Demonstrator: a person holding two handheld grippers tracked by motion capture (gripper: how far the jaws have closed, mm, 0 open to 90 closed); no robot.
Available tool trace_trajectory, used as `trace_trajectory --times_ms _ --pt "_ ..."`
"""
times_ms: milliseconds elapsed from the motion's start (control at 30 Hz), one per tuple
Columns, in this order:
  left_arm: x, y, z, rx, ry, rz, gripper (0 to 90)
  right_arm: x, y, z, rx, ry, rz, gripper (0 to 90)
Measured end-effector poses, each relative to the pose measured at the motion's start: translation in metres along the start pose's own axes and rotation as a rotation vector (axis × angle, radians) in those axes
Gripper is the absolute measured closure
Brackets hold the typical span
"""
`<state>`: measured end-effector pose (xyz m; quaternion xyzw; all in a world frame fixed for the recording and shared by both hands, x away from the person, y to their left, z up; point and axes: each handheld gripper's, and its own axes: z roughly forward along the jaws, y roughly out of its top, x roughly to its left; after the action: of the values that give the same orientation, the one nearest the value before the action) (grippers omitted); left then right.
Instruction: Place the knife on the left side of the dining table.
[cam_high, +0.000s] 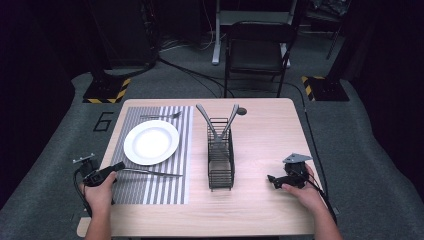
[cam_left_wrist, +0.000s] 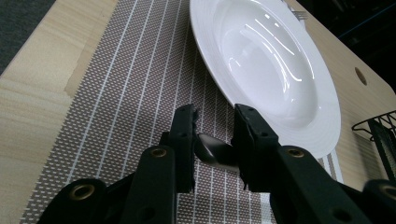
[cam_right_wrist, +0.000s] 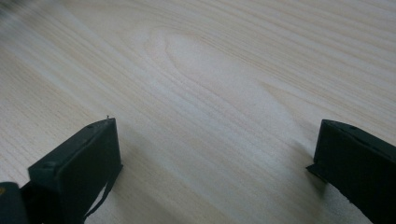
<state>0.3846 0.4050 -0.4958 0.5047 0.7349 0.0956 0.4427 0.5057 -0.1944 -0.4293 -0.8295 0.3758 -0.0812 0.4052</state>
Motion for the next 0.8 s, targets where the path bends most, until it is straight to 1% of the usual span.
trace_trajectory --times_ms 100,167,200,367,500,600,800 --pt "0.002 -0.001 0.002 0.009 0.008 -0.004 69.3 0.0 0.0 0.0 0.0 0.0 0.0 0.0" --pt "0.004 -0.001 0.004 0.008 0.007 -0.006 69.2 0.0 0.0 0.0 0.0 0.0 0.0 0.0" --pt "0.004 -0.001 0.004 0.016 0.01 -0.001 69.1 0.0 0.0 0.0 0.0 0.0 0.0 0.0" --pt "0.007 -0.001 0.008 0.022 0.014 -0.011 68.9 0.0 0.0 0.0 0.0 0.0 0.0 0.0" --pt "0.009 0.0 0.012 0.032 0.012 -0.003 68.8 0.0 0.0 0.0 0.0 0.0 0.0 0.0" --pt "0.009 0.001 0.014 0.028 0.016 -0.009 68.8 0.0 0.0 0.0 0.0 0.0 0.0 0.0" --pt "0.012 0.0 0.017 0.045 0.028 -0.006 68.6 0.0 0.0 0.0 0.0 0.001 0.0 0.0"
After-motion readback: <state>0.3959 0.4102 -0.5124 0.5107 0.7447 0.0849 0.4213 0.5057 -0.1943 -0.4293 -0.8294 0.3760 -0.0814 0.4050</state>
